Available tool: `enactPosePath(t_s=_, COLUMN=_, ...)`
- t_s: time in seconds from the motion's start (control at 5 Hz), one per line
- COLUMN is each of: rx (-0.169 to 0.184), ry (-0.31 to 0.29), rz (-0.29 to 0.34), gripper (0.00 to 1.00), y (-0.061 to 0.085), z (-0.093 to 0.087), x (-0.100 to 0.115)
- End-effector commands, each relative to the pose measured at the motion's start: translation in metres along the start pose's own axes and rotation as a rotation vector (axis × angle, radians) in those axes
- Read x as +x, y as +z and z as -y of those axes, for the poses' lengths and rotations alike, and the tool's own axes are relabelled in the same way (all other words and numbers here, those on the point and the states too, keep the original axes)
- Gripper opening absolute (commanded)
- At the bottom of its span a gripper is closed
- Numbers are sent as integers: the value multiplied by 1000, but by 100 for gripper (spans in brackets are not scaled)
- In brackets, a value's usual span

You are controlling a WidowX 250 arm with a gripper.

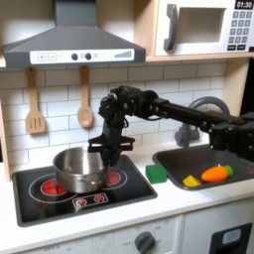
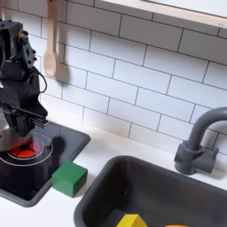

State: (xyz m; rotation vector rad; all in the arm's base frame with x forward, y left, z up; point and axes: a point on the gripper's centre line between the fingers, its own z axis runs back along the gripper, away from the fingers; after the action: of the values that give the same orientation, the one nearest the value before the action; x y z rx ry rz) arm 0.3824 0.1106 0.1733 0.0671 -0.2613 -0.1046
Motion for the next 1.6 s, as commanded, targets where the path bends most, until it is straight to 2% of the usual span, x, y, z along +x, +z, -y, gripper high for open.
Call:
enactPosePath(t_s=0.0, rx=-12, ry=-6, rz=8, gripper=0, y=3, z=5, x=0)
enactPosePath(t_s=1.4, rx=-58, ry=-21, rz=1, gripper=0, y=3, z=16, x=-10)
